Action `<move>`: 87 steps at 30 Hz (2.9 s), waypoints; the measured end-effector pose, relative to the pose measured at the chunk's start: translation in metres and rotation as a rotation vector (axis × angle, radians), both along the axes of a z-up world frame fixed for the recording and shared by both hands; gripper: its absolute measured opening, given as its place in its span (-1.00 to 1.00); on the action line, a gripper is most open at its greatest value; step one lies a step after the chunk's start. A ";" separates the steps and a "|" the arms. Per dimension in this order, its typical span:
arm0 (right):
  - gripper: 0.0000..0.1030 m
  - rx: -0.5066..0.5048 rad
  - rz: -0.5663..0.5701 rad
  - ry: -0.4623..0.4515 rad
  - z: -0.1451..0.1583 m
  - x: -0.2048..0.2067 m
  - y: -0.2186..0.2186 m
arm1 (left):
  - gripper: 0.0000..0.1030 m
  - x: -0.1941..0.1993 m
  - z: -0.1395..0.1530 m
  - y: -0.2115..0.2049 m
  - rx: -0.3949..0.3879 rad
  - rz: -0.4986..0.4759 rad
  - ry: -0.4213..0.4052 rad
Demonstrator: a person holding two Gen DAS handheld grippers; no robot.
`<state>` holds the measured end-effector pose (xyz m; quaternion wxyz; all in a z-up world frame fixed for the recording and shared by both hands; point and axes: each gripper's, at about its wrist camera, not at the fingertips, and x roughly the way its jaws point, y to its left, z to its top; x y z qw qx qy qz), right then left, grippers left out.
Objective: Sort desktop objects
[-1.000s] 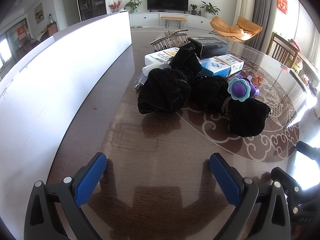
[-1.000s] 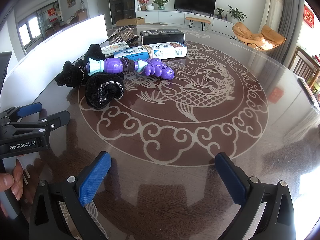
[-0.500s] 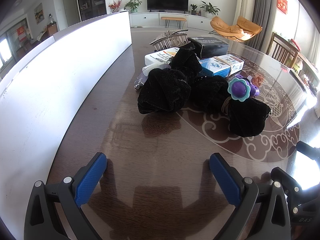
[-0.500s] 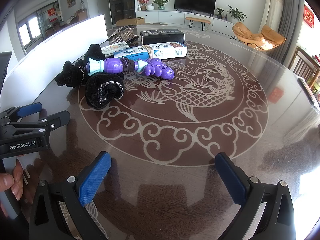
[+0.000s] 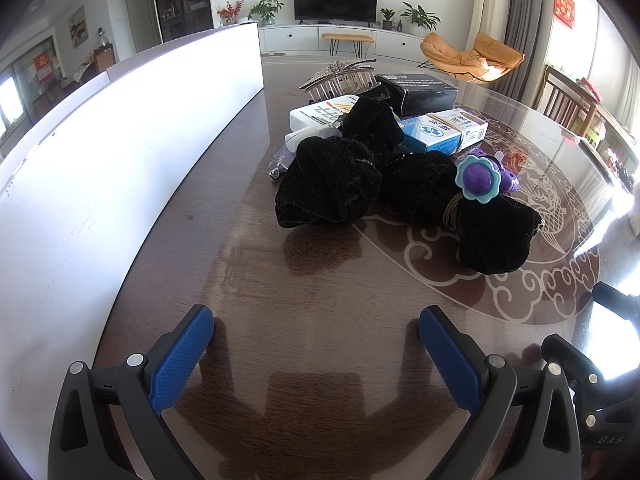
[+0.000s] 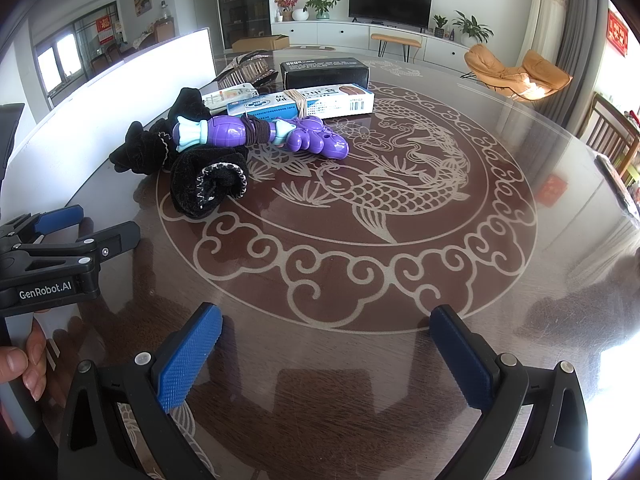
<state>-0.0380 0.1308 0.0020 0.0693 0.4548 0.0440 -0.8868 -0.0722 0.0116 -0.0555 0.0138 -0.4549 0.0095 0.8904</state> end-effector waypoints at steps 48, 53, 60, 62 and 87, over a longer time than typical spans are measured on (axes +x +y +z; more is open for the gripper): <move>1.00 0.000 0.000 0.000 0.000 -0.001 0.000 | 1.00 0.019 0.032 -0.015 0.098 0.003 0.136; 1.00 0.000 0.000 0.000 0.000 -0.001 0.000 | 1.00 0.021 0.035 -0.020 0.135 0.008 0.145; 1.00 0.000 0.000 0.000 0.000 -0.001 0.000 | 1.00 0.027 0.040 -0.017 0.137 -0.001 0.166; 1.00 0.000 0.000 0.000 0.000 -0.001 0.000 | 1.00 0.029 0.041 -0.019 0.129 0.006 0.172; 0.51 -0.115 0.185 -0.024 0.030 -0.085 -0.070 | 1.00 0.025 0.027 -0.062 0.241 0.165 0.128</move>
